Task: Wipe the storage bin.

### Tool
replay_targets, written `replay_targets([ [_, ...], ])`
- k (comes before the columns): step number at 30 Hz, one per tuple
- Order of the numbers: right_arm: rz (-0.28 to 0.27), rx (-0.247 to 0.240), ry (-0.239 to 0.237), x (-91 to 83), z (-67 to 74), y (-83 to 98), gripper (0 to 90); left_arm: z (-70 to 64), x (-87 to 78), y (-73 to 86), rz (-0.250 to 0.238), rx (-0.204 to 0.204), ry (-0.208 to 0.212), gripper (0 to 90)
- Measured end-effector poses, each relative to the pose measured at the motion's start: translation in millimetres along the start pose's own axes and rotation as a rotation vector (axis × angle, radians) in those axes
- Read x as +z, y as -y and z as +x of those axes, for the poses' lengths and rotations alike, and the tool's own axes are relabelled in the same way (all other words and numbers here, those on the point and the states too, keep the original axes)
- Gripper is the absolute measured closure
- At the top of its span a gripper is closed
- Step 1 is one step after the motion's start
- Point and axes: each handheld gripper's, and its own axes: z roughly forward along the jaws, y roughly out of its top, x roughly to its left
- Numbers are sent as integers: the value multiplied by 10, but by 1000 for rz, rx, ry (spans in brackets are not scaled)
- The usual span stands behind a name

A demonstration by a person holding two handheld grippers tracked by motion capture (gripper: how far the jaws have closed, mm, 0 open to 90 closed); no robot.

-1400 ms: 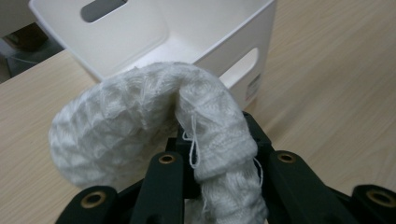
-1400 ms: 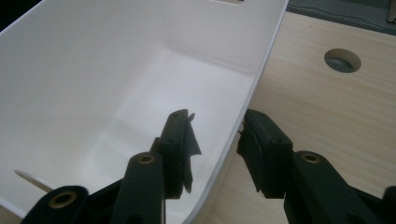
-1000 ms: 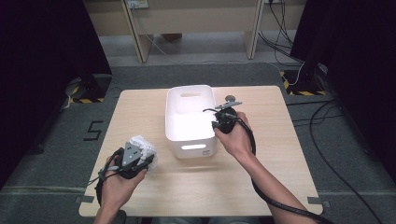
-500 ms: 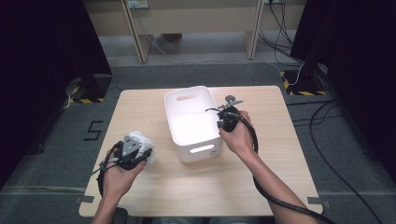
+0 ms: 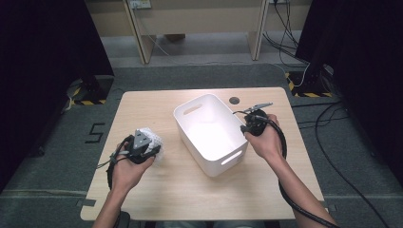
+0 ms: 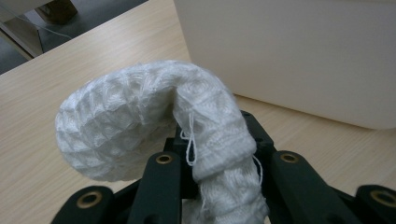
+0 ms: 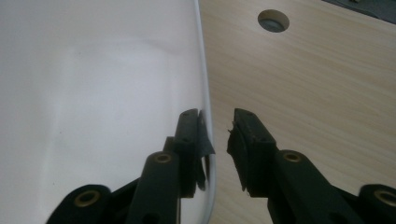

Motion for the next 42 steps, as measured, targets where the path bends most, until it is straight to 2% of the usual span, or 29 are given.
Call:
replay_targets([
  [3,14,-7,-44,79,19,8,828,41,7,-27,4,2,-13,723],
  [4,18,-12,-36,94,17,10,859,52,11,-22,2,-4,-15,723],
  [7,4,9,-78,96,-15,31,881,91,48,14,15,-10,-6,722],
  [9,2,-16,-86,93,-13,39,881,138,77,9,31,-2,-18,720],
  [11,10,-32,-94,85,-2,37,879,168,84,-6,25,-2,-31,720],
  [14,12,-56,-107,90,9,31,880,174,136,-30,24,8,-29,720],
  [16,13,-82,-127,103,12,13,881,178,152,-47,28,19,-32,720],
  [19,15,-120,-166,119,39,-8,883,198,148,-38,17,8,-38,720],
  [23,16,-161,-214,152,78,-42,882,239,168,29,39,-3,-44,719],
  [25,11,-166,-212,162,89,-62,849,256,179,49,42,-4,-46,720],
  [26,-2,-169,-205,151,91,-71,786,264,189,51,39,-8,-48,719],
  [30,-58,-132,-186,-45,62,-82,661,316,267,47,27,2,-56,717],
  [31,-73,-99,-187,-127,46,-70,660,327,284,43,20,7,-61,716],
  [34,-102,-54,-167,-338,-49,-16,692,360,337,26,21,16,-65,716],
  [36,-80,-25,-139,-417,-109,40,735,377,366,10,23,18,-64,718],
  [38,-27,-5,-112,-441,-143,114,782,387,397,-9,20,12,-54,724],
  [39,10,30,-102,-433,-150,155,798,395,413,-20,22,9,-44,727],
  [40,42,59,-97,-413,-154,193,817,404,430,-31,20,11,-44,730],
  [42,87,80,-105,-360,-134,259,843,415,462,-51,29,21,-54,735],
])
